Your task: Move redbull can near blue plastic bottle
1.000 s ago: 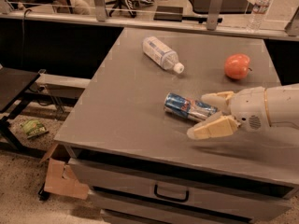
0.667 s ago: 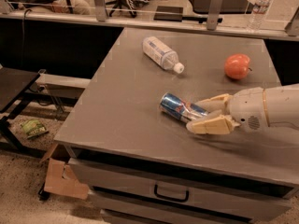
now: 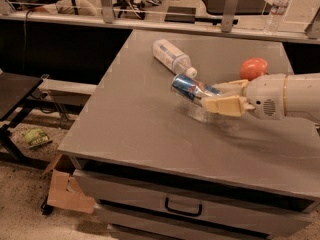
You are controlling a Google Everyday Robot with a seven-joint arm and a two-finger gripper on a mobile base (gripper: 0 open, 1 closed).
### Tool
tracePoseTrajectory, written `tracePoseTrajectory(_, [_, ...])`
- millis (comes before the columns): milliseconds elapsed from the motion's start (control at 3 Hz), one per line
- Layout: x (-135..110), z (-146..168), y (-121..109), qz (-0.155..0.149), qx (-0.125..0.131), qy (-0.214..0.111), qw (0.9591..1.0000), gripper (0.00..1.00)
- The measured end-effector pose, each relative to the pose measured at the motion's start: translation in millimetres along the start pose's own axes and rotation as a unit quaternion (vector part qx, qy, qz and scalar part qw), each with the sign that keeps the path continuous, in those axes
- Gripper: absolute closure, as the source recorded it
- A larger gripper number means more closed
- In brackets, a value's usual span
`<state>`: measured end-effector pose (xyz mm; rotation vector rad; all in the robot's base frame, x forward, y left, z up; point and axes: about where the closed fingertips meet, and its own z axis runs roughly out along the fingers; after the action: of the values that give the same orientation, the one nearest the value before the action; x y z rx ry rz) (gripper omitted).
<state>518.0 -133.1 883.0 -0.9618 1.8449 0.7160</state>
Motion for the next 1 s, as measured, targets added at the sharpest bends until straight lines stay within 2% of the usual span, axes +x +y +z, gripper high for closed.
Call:
tracePoseTrajectory(333, [-5, 7, -19, 0.025, 0.025, 0.008, 0.9994, 1.00])
tracePoseTrajectory(667, [-7, 23, -33, 0.036, 0.035, 0.019, 0.9985, 1.00])
tracePoseTrajectory(1000, [-5, 40, -40, 0.047, 0.034, 0.021, 0.9981, 0.84])
